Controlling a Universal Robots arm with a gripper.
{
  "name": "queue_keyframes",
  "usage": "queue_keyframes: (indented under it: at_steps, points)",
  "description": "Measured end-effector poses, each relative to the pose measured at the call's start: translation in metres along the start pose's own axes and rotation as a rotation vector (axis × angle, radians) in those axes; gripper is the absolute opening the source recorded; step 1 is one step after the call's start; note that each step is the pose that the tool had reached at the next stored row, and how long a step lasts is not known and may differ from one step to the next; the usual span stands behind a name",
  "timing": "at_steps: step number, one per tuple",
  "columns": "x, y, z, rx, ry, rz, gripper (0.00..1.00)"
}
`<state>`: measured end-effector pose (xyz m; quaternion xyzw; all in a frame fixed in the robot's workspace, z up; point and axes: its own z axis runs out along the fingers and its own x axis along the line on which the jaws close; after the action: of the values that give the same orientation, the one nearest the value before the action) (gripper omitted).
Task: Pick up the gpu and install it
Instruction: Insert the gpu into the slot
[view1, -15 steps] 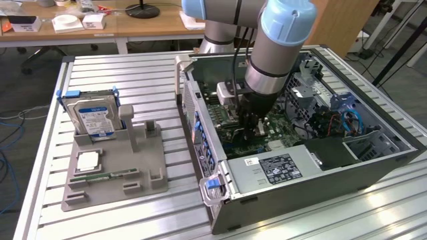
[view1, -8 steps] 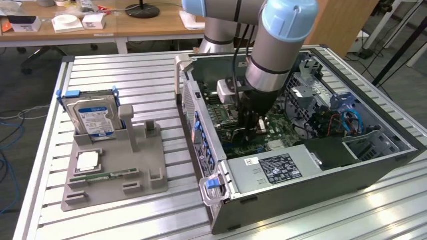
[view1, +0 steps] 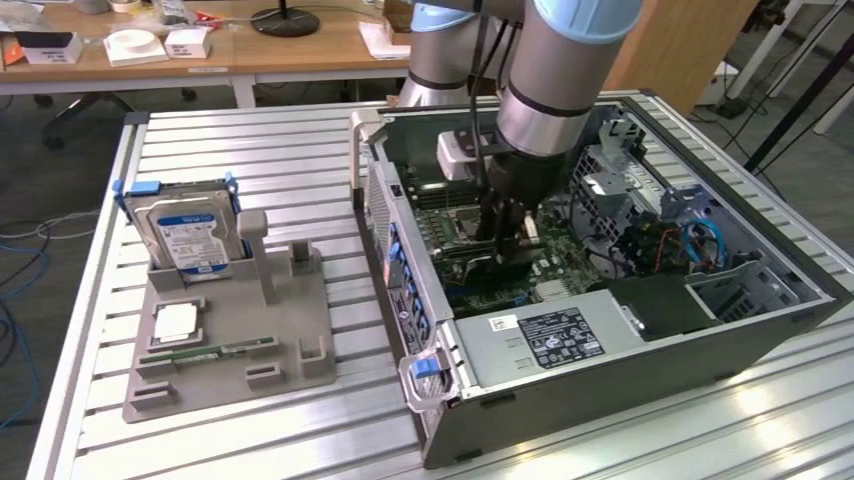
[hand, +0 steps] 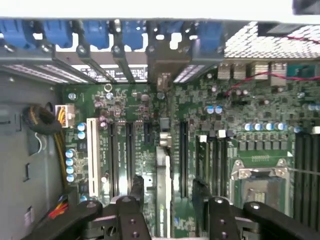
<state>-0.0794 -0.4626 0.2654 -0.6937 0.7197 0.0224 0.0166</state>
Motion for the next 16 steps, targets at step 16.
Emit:
queue_keyframes:
  at_steps: [16]
  points:
    - [-0.0050,0.0003,-0.0008,0.0004,0.0003,0.000,0.11]
